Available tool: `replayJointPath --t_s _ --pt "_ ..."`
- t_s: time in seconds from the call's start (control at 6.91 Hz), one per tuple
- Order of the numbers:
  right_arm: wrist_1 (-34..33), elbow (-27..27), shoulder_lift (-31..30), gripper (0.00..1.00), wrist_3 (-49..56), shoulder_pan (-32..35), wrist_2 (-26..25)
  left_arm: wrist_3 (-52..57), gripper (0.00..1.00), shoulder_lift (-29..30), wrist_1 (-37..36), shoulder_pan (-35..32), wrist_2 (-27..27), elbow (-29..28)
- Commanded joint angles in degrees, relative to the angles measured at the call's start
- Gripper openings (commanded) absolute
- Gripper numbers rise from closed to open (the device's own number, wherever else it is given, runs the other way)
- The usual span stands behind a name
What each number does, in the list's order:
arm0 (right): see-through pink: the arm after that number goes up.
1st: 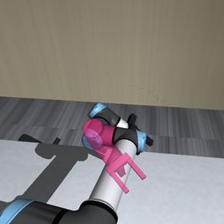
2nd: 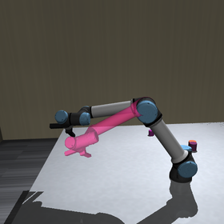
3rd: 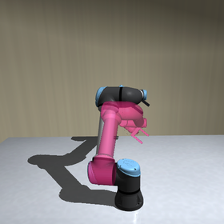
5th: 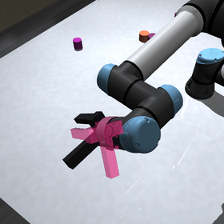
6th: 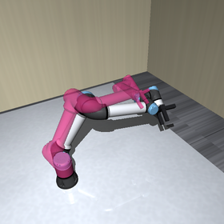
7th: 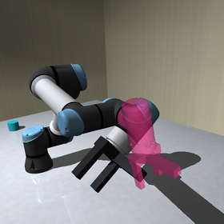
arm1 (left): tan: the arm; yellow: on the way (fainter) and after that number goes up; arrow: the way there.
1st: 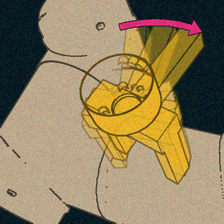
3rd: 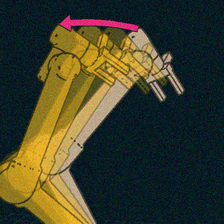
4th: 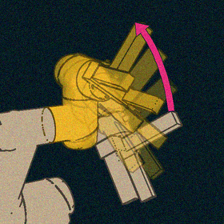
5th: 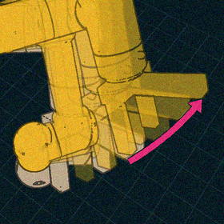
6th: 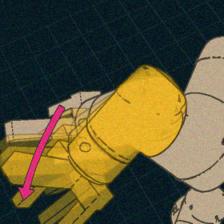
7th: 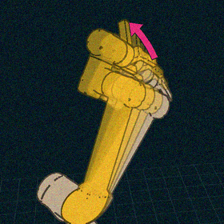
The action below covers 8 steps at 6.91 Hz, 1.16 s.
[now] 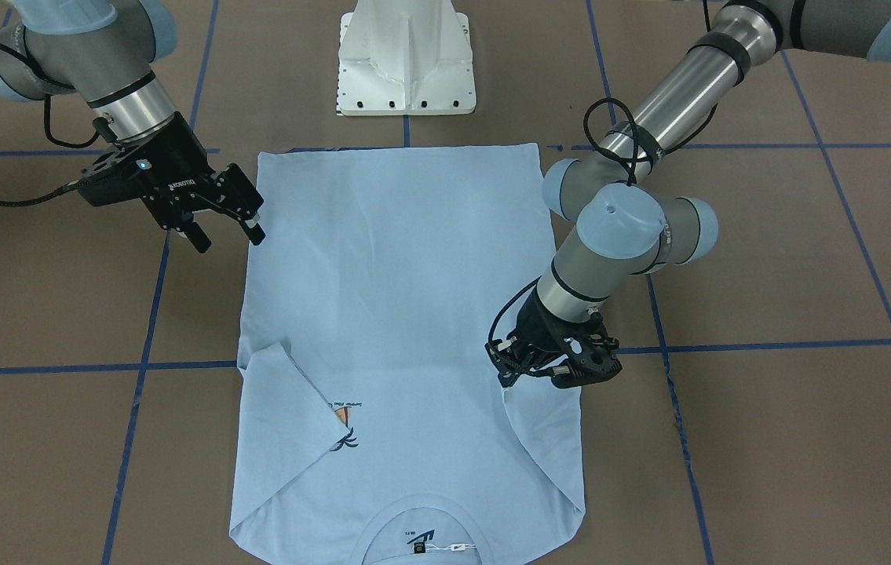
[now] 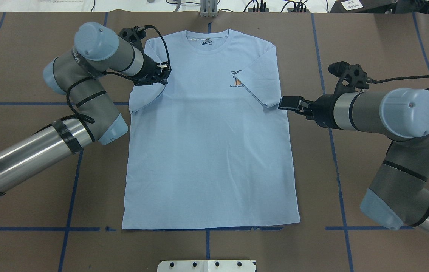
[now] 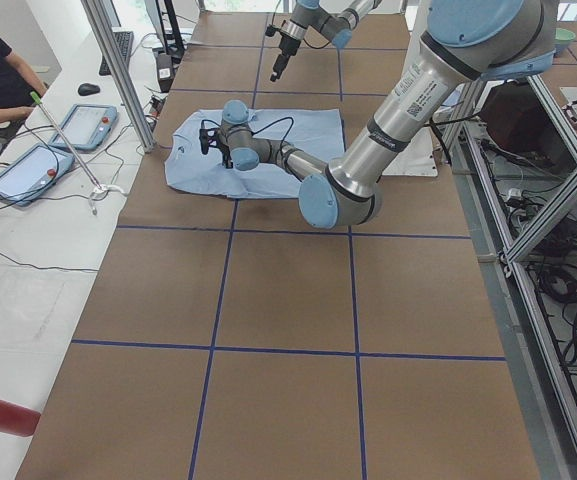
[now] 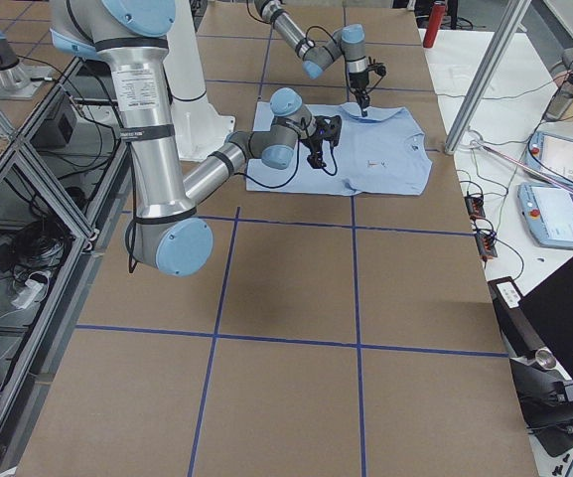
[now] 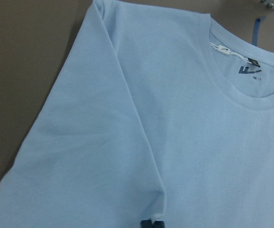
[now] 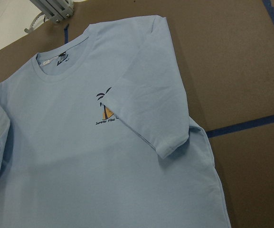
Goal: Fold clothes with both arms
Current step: 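Fold the other sleeve inward with the left gripper while the right gripper moves hemward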
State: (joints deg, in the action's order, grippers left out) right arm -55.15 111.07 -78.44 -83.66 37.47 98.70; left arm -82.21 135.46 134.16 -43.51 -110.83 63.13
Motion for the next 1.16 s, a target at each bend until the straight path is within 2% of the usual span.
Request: replayJointPath --t_s 0.0,0.14,0.29,0.43,0.58,0.72,0.87,1.01 --pt "0.0 0.0 0.0 1.00 0.0 0.0 0.0 -1.4 0.00 3.0 2.0 0.1 2.0 -3.3" --pt "0.0 0.2 0.0 1.00 0.0 0.0 0.0 -1.9 0.27 3.2 2.1 0.1 2.0 -3.5" --pt "0.0 0.5 0.0 1.00 -1.8 -0.9 -0.1 -2.2 0.68 2.6 2.2 0.2 2.0 -2.0" --pt "-0.2 0.8 -1.1 1.00 -6.6 -4.5 -1.2 -4.3 0.69 -1.0 2.1 0.8 1.8 4.5" --pt "-0.9 3.3 -2.1 1.00 -13.0 -9.8 -4.2 -5.6 0.69 -7.6 1.2 2.6 1.6 15.5" --pt "-4.6 8.0 -4.9 1.00 -15.9 -15.3 -6.3 -5.9 0.69 -12.8 1.0 3.6 1.7 23.9" --pt "-10.7 12.0 -6.3 1.00 -19.7 -23.9 -15.3 -7.2 0.69 -18.9 1.1 3.7 1.7 31.3" --pt "-15.5 13.5 -6.9 1.00 -27.0 -33.9 -28.5 -7.3 0.69 -22.6 1.0 3.8 1.6 36.2"
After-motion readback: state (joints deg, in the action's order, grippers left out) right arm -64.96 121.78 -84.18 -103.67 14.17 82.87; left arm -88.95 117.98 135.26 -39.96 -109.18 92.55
